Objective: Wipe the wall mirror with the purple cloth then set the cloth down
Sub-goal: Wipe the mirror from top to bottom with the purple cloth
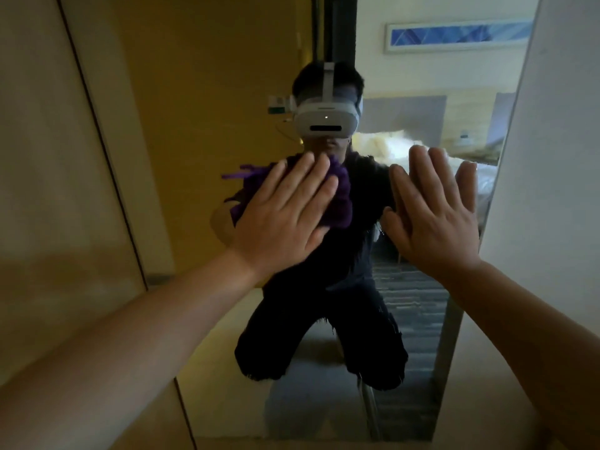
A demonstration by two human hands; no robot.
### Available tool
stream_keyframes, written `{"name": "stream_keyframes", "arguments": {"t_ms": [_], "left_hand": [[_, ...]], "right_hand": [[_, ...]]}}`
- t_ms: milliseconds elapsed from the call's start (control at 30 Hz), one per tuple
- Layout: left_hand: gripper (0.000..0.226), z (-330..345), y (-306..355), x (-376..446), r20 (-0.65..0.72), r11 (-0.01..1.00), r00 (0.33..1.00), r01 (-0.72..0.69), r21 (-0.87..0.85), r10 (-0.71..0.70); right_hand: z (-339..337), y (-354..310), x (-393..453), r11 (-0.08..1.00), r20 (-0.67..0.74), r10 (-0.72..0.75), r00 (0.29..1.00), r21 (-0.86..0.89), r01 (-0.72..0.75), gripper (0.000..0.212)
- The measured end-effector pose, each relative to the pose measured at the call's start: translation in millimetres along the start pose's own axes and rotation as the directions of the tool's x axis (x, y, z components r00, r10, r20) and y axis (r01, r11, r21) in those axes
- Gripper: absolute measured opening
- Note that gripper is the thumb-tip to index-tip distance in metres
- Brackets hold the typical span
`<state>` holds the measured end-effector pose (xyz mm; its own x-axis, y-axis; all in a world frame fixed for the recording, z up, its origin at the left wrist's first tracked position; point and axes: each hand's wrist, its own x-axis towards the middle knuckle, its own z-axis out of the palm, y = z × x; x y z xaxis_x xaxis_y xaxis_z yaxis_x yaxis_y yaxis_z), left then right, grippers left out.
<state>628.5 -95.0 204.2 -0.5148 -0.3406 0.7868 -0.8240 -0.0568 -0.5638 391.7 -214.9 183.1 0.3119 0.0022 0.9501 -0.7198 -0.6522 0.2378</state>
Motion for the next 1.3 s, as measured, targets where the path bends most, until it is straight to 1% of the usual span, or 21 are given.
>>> {"name": "stream_keyframes", "arguments": {"t_ms": [167,267,333,433,500,600,667,700,767,800,867,1000,1100,1200,1233,1300], "left_hand": [[0.063,19.4,42.8,-78.9,0.045,0.998,0.999,-0.026,-0.061,0.029],[0.065,29.6,61.9,-125.9,0.091,0.996,0.992,-0.083,-0.009,0.084],[0.068,33.0,71.4,-153.5,0.129,0.994,0.986,-0.107,-0.003,0.107],[0.059,29.5,74.6,-169.4,0.196,0.990,0.970,-0.140,-0.036,0.144],[0.053,24.0,72.1,-165.4,0.226,0.989,0.964,-0.130,-0.072,0.143],[0.052,12.6,69.5,-152.7,0.235,0.984,0.965,-0.079,-0.160,0.116],[0.057,4.4,64.7,-134.8,0.201,0.979,0.978,-0.023,-0.203,0.064],[0.057,0.9,61.4,-119.9,0.168,0.976,0.985,0.014,-0.219,0.024],[0.044,-3.6,53.8,-79.3,0.067,0.964,0.996,0.071,-0.258,-0.055],[0.038,-4.5,48.6,-55.6,0.011,0.960,0.997,0.082,-0.268,-0.082],[0.036,-6.0,35.1,-7.0,-0.094,0.961,0.990,0.081,-0.263,-0.109],[0.043,-5.3,4.3,84.0,-0.191,0.973,0.975,0.065,-0.223,-0.109],[0.040,-5.0,-2.1,129.2,-0.233,0.985,0.969,0.043,-0.170,-0.082],[0.044,3.1,3.6,130.9,-0.220,0.991,0.975,-0.026,-0.129,-0.003],[0.045,5.9,7.8,124.6,-0.208,0.992,0.978,-0.047,-0.119,0.022],[0.040,11.2,20.6,107.0,-0.196,0.991,0.978,-0.086,-0.103,0.065]], "right_hand": [[-2.1,0.9,0.9,1.000,0.023,0.014,1.000,0.014,-0.014,0.058],[-4.6,0.4,1.6,1.000,0.042,0.017,0.999,0.015,-0.018,0.057],[-6.5,-0.2,2.6,1.000,0.053,0.014,0.999,0.021,-0.015,0.057],[-13.5,1.2,2.7,0.996,0.085,0.028,0.996,0.080,-0.034,0.056],[-21.8,5.6,1.1,0.992,0.073,0.056,0.996,0.105,-0.063,0.055],[-34.4,20.1,-2.4,0.992,0.108,0.113,0.988,0.038,-0.117,0.058],[-38.0,30.8,-6.0,0.990,0.155,0.137,0.978,-0.016,-0.137,0.058],[-37.9,34.4,-8.0,0.989,0.174,0.144,0.974,-0.034,-0.141,0.058],[-35.7,38.0,-11.6,0.988,0.211,0.152,0.966,-0.054,-0.144,0.059],[-34.3,38.3,-12.1,0.988,0.222,0.153,0.963,-0.057,-0.144,0.059],[-32.6,38.0,-12.5,0.989,0.224,0.149,0.963,-0.059,-0.139,0.059],[-32.6,40.0,-12.2,0.991,0.187,0.128,0.974,-0.053,-0.120,0.057],[-32.1,42.2,-12.4,0.992,0.183,0.124,0.975,-0.057,-0.115,0.057],[-29.5,44.9,-13.3,0.992,0.188,0.118,0.975,-0.063,-0.108,0.058],[-27.7,45.3,-14.0,0.993,0.178,0.115,0.977,-0.059,-0.106,0.059],[-23.0,44.9,-15.3,0.994,0.125,0.103,0.987,-0.036,-0.100,0.058]]}}
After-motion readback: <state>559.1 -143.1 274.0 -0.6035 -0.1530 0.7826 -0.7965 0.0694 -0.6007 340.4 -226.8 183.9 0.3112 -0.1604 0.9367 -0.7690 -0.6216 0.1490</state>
